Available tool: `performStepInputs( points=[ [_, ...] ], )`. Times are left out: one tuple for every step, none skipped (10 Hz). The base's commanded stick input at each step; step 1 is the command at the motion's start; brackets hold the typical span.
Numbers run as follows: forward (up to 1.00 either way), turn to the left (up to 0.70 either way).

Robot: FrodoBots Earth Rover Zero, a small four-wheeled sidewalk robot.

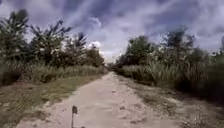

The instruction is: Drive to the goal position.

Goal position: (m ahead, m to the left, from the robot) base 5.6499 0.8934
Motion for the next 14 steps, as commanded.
performStepInputs(
  points=[
    [1.00, 0.00],
    [1.00, 0.00],
    [1.00, 0.00],
    [1.00, 0.00],
    [1.00, 0.00],
    [1.00, 0.00],
    [1.00, 0.00],
    [1.00, 0.00],
    [1.00, 0.00],
    [1.00, 0.00],
    [1.00, 0.00],
    [1.00, 0.00],
    [1.00, 0.00],
    [1.00, 0.00]
  ],
)
